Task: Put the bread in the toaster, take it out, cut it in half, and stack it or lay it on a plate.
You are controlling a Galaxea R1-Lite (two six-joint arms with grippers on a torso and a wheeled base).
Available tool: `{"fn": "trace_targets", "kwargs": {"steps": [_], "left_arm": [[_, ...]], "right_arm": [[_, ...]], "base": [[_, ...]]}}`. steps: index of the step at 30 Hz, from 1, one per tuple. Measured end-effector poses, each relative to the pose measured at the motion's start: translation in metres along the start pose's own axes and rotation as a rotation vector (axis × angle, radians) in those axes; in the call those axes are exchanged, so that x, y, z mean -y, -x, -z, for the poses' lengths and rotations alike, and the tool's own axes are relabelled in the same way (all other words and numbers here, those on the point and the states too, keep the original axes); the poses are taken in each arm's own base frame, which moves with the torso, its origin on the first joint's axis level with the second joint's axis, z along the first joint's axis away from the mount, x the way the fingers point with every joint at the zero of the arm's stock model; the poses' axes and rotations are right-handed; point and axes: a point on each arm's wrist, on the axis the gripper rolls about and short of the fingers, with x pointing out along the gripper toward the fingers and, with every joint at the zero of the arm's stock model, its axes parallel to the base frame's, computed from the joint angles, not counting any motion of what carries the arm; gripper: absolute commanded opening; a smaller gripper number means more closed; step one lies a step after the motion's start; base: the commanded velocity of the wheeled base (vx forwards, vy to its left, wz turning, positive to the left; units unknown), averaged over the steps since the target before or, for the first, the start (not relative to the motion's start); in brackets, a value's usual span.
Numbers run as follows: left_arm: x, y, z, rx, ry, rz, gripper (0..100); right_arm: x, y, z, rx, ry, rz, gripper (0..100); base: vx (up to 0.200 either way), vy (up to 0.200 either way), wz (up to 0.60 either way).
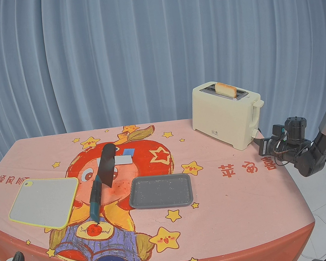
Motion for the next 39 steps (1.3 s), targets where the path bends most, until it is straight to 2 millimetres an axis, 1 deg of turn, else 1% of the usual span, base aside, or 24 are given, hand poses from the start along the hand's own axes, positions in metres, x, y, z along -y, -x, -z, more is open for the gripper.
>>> {"fn": "trace_targets", "kwargs": {"steps": [23, 39], "left_arm": [[0.0000, 0.0000, 0.0000, 0.000, 0.000, 0.000, 0], [0.0000, 0.0000, 0.0000, 0.000, 0.000, 0.000, 0]], "right_arm": [[-0.0052, 0.0009, 0.0007, -0.005, 0.005, -0.013, 0], [-0.0088, 0.0052, -0.0047, 0.009, 0.012, -0.019, 0]], "base": [[0.000, 0.000, 0.00], [0.000, 0.000, 0.00]]}}
